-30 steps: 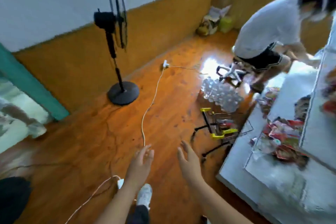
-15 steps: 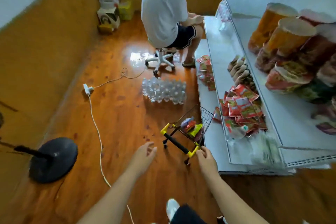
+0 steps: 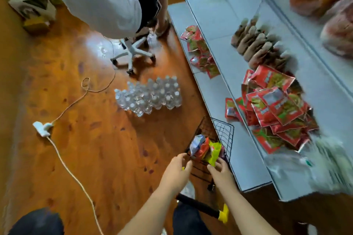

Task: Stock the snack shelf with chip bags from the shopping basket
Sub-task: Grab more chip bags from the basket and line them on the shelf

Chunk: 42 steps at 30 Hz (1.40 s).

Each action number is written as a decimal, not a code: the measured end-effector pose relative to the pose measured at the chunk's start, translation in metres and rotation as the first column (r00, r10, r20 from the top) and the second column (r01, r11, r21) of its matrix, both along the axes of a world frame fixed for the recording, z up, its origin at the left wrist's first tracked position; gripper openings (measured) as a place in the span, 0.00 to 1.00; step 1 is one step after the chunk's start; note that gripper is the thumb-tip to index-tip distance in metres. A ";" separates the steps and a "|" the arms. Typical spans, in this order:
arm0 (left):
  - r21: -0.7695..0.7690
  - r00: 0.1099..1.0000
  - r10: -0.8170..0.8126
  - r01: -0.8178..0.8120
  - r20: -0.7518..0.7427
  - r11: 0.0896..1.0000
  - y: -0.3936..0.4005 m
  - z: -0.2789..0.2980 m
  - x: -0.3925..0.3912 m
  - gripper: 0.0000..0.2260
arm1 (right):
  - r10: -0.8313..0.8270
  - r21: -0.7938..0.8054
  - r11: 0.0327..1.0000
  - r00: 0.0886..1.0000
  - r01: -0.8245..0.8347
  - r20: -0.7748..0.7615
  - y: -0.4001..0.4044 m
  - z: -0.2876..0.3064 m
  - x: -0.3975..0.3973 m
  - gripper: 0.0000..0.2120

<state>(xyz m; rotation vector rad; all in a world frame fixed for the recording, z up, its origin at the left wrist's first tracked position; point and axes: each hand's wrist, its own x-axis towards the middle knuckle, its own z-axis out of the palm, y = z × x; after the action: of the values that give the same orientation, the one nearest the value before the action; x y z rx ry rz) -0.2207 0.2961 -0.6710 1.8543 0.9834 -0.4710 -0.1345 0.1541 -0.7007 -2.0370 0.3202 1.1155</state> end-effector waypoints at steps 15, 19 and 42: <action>-0.306 0.967 -0.153 0.085 -0.205 0.948 -0.006 -0.284 0.121 0.42 | -0.258 -0.093 0.963 0.965 0.253 -0.052 0.053 -0.248 0.060 0.22; -0.326 0.962 -0.204 0.137 -0.181 0.935 0.001 -0.285 0.116 0.49 | -0.328 -0.063 0.944 0.941 0.324 -0.087 0.058 -0.250 0.064 0.19; -0.311 0.636 -0.764 0.752 0.107 0.581 0.082 0.086 0.152 0.25 | -0.119 0.055 0.993 0.951 0.108 0.286 0.005 0.122 0.027 0.42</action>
<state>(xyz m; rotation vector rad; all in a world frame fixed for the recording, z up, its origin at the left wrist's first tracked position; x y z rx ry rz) -0.0684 0.3776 -0.5852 1.8799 0.0280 -1.1211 -0.1076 0.1588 -0.5787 -2.0842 0.2611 0.7348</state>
